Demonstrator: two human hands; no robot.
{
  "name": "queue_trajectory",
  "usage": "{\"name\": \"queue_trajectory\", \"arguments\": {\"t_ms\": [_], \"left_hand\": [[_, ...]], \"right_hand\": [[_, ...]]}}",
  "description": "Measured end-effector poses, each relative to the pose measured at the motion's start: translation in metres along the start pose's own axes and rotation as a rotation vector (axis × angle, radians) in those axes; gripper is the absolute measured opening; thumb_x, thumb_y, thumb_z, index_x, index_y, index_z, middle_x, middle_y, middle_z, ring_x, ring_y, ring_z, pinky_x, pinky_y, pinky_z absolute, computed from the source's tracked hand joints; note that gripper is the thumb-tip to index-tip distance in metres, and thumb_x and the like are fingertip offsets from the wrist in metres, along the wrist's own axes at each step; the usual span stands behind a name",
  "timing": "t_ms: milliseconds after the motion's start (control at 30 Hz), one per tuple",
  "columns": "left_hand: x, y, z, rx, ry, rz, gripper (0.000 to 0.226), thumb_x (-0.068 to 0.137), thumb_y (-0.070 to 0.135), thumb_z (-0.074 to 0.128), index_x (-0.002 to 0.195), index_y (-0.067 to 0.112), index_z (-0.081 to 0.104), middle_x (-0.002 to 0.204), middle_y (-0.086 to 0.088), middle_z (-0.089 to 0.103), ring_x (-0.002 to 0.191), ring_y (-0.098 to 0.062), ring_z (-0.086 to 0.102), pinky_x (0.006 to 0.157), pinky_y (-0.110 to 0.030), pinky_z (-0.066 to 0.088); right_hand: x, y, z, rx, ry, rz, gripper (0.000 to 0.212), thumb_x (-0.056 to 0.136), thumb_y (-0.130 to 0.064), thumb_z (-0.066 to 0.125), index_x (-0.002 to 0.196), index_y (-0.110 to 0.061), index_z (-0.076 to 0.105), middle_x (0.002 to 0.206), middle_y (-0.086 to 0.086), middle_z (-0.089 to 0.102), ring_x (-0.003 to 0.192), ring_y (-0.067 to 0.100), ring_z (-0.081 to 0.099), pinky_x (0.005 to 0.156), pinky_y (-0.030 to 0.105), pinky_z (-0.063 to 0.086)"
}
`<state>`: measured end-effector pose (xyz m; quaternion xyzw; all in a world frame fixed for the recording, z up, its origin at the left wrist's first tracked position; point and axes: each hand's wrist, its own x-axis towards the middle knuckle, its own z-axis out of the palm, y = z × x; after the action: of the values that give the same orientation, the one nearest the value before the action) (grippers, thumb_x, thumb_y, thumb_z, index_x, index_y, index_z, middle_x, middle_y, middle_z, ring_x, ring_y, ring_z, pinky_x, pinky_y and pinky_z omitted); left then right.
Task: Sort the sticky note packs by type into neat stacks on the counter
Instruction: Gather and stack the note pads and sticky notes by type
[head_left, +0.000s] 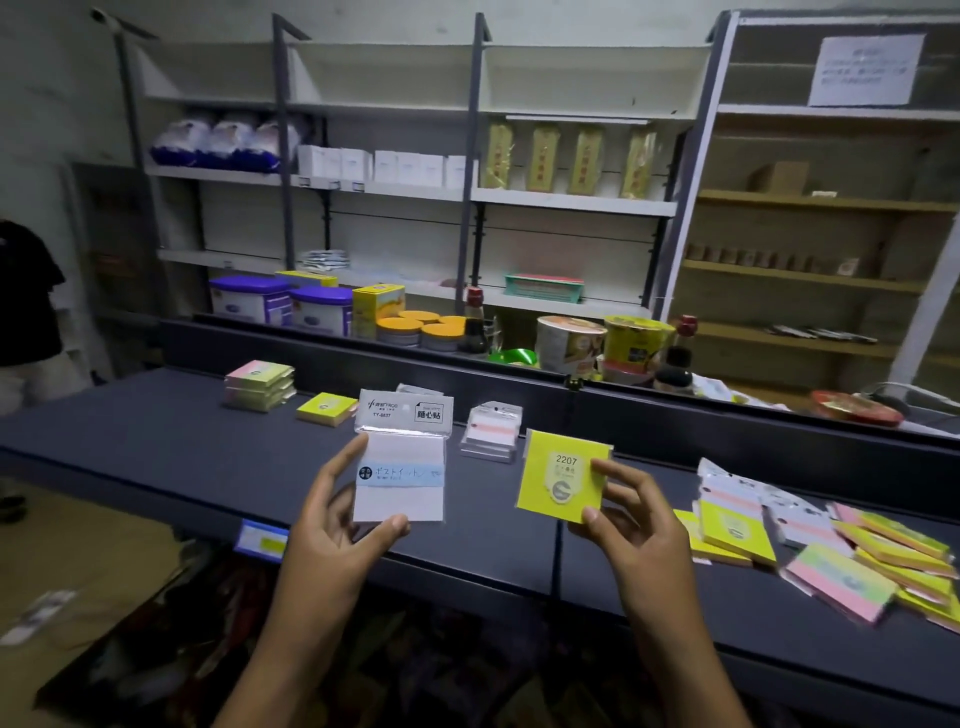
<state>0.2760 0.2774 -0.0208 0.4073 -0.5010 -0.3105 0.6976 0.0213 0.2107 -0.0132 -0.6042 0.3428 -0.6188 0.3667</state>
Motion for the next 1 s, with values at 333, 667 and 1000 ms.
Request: {"name": "queue_trajectory", "arguments": {"t_ms": [333, 667, 1000], "left_hand": [[0.072, -0.016, -0.049, 0.046, 0.106, 0.067, 0.075, 0.083, -0.005, 0.070, 0.135, 0.044, 0.049, 0.121, 0.002, 0.071, 0.115, -0.021, 0.066, 0.086, -0.026, 0.058], [0.132, -0.029, -0.112, 0.094, 0.145, 0.122, 0.075, 0.082, -0.008, 0.070, 0.136, 0.040, 0.049, 0.124, 0.009, 0.069, 0.116, -0.018, 0.065, 0.080, -0.027, 0.059], [0.218, -0.052, -0.214, 0.030, 0.048, 0.105, 0.074, 0.082, -0.010, 0.069, 0.134, 0.039, 0.050, 0.118, 0.007, 0.072, 0.107, -0.017, 0.069, 0.072, -0.021, 0.057]], "right_hand": [[0.079, 0.031, 0.075, 0.087, -0.128, -0.022, 0.042, 0.090, 0.008, 0.063, 0.116, -0.025, 0.065, 0.112, 0.003, 0.068, 0.097, 0.020, 0.071, 0.075, 0.028, 0.060], [0.129, 0.039, 0.150, 0.044, -0.187, 0.002, 0.042, 0.091, 0.006, 0.064, 0.117, -0.027, 0.064, 0.114, -0.001, 0.066, 0.095, 0.018, 0.073, 0.071, 0.020, 0.057], [0.156, 0.056, 0.260, -0.093, -0.113, 0.014, 0.041, 0.091, -0.003, 0.067, 0.117, -0.034, 0.064, 0.117, 0.004, 0.065, 0.096, 0.015, 0.072, 0.084, 0.033, 0.061]]}}
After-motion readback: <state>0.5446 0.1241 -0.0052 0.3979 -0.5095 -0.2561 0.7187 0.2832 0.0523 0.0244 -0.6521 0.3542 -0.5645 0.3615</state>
